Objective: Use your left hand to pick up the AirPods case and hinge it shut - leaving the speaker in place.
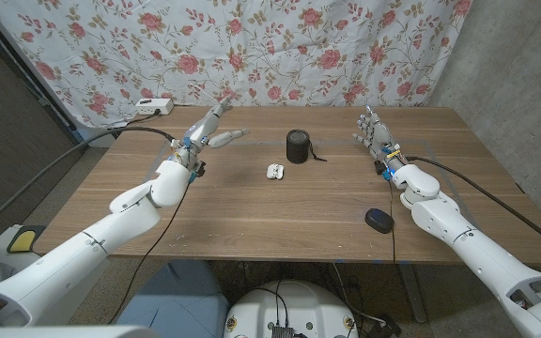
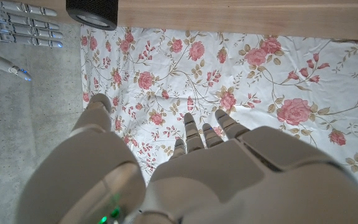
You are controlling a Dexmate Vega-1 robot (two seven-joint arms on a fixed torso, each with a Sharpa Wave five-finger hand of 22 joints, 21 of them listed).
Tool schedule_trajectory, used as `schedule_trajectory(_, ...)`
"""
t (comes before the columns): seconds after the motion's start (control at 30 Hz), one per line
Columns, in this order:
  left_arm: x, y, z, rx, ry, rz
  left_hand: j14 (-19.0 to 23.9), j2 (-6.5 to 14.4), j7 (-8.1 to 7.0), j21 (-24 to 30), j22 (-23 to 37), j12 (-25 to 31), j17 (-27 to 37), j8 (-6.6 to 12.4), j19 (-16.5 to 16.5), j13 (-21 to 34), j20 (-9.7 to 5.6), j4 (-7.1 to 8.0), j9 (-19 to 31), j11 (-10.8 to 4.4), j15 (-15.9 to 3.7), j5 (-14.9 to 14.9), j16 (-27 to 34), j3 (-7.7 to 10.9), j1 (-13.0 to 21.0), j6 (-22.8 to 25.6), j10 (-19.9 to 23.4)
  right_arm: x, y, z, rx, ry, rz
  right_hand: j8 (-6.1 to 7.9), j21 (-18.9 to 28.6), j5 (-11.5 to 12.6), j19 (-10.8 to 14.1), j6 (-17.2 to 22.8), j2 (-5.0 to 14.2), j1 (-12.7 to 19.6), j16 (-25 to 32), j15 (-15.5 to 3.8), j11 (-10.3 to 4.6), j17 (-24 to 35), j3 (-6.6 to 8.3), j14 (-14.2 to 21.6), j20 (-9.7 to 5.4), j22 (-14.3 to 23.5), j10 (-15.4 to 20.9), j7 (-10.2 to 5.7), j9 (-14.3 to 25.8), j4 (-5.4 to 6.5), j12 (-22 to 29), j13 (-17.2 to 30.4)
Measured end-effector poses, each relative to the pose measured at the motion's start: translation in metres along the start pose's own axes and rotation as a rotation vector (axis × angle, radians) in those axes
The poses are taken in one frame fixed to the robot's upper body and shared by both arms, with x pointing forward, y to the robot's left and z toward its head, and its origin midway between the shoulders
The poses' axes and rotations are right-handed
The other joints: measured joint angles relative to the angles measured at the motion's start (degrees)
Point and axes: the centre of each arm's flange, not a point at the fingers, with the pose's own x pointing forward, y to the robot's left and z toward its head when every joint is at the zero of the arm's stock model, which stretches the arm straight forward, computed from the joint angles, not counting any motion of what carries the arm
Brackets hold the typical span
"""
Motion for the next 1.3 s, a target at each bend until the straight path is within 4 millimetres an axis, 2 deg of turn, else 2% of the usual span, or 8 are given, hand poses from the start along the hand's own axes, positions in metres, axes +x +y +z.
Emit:
schedule_trajectory(0.13, 0.002, 0.002, 0.008, 0.011, -0.017, 0.000, -0.2, -0.2, 2.60, -0.3, 0.0, 0.6, 0.0, -0.28, 0.0, 0.5, 0.00, -0.24, 0.0, -1.13, 0.23, 0.0, 0.2, 0.24, 2.2, 0.0, 1.1, 0.000, 0.000, 0.000, -0.001, 0.000, 0.001, 0.00, 0.0, 0.0, -0.3, 0.0, 0.00, 0.0, 0.0, 0.00, 0.03, 0.0, 0.00, 0.0, 0.30, 0.0, -0.4, 0.00, 0.0, 0.00, 0.0, 0.0)
schedule_trajectory(0.17, 0.003, 0.002, 0.007, 0.041, -0.007, -0.008, -0.3, -0.3, 2.54, -0.4, 0.0, 0.9, 0.0, -0.28, 0.0, 0.8, 0.00, -0.24, 0.0, -1.72, 0.32, 0.0, 0.2, 0.24, 3.0, 0.0, 1.7, 0.000, 0.001, 0.000, 0.000, 0.000, 0.002, 0.00, 0.0, 0.0, -0.3, 0.0, 0.00, 0.0, 0.0, 0.00, 0.03, 0.0, 0.00, 0.0, 0.30, 0.0, -0.4, 0.00, 0.0, 0.00, 0.0, 0.0)
schedule_trajectory(0.23, 0.004, 0.003, 0.010, 0.041, -0.015, -0.007, -0.3, -0.8, 0.89, -0.6, 0.0, 1.6, 0.0, -0.28, 0.0, 1.2, 0.00, -0.24, 0.0, -3.13, 0.32, 0.0, 0.2, 0.24, 4.1, 0.0, 3.7, 0.000, 0.001, 0.000, 0.000, 0.001, 0.002, 0.00, 0.0, 0.0, -0.3, 0.0, 0.00, 0.0, 0.0, 0.00, 0.03, 0.0, -0.01, 0.0, 0.30, 0.0, -0.4, 0.00, 0.0, -0.01, 0.0, 0.0)
schedule_trajectory(0.33, 0.007, 0.005, 0.013, 0.085, -0.007, -0.019, -0.6, -1.0, 0.41, -0.8, 0.0, 1.7, 0.0, -0.28, 0.0, 1.5, 0.00, 0.09, 0.0, -3.54, 0.01, 0.0, 0.2, -0.09, 4.7, -0.1, 5.0, 0.000, 0.002, 0.000, 0.000, 0.001, 0.003, 0.00, 0.0, 0.0, -0.3, -0.1, 0.00, 0.0, 0.0, 0.00, 0.03, 0.0, -0.25, 0.0, 0.30, 0.0, -0.4, -0.11, 0.0, -0.25, 0.0, 0.0)
schedule_trajectory(0.63, 0.014, 0.009, 0.021, 0.143, 0.012, -0.082, -1.7, -1.8, 0.42, -1.1, 0.0, 1.7, 0.0, -0.28, -0.9, 1.8, 0.11, 1.04, 0.0, -2.64, 0.41, 0.0, 0.2, -1.04, 3.9, -0.1, 5.9, 0.000, 0.003, 0.000, 0.001, 0.003, 0.005, 0.00, 0.0, 0.0, -0.5, -0.2, 0.00, 0.0, 0.0, -0.31, -0.60, 0.0, -0.25, -0.3, 0.51, 0.0, 0.2, -0.20, 0.0, -0.24, 0.2, 0.0)
schedule_trajectory(0.8, 0.018, 0.013, 0.033, 0.143, -0.020, -0.077, -1.4, -1.9, 0.42, -1.1, 0.0, 2.6, 0.0, 0.04, -0.9, 1.9, 0.11, 1.17, 0.0, -2.55, 0.17, 0.0, 0.2, -1.40, 3.8, -0.1, 8.5, 0.000, 0.005, 0.001, 0.010, -0.001, 0.023, 0.22, 0.0, 0.0, -0.7, -0.2, 0.00, 0.0, 0.0, -0.31, -0.78, 0.0, -0.25, -0.3, 0.72, 0.0, 0.5, -0.20, 0.0, -0.24, 0.2, 0.0)
schedule_trajectory(0.83, 0.018, 0.011, 0.027, 0.187, 0.019, -0.108, -1.3, -1.9, 0.42, -1.1, 0.0, 2.8, 0.0, 0.04, -0.9, 1.9, 0.11, 1.11, 0.0, -2.67, 0.07, 0.0, 0.5, -1.48, 3.8, -0.1, 8.9, 0.001, 0.003, 0.000, 0.011, -0.001, 0.021, 0.22, 0.0, 0.0, -0.7, -0.2, 0.00, 0.0, 0.0, -0.30, -0.62, 0.0, -0.25, -0.3, 0.72, 0.0, 0.7, -0.20, 0.0, -0.24, 0.2, 0.0)
schedule_trajectory(1.3, 0.027, 0.011, 0.040, 0.279, 0.024, -0.170, -0.6, -2.4, 0.98, -1.1, 0.0, 3.2, 0.0, 0.05, -0.7, 2.1, -0.10, 1.46, 0.0, -3.06, -0.17, 0.0, 0.7, -2.43, 3.3, -0.2, 11.4, 0.005, 0.005, 0.003, 0.003, -0.007, 0.040, 0.21, 0.2, 0.0, -0.7, -0.4, 0.00, 0.0, 0.2, -0.31, -0.80, 0.0, -0.24, -0.3, 0.72, 0.1, 0.9, -0.41, 0.0, -0.24, 0.6, 0.0)
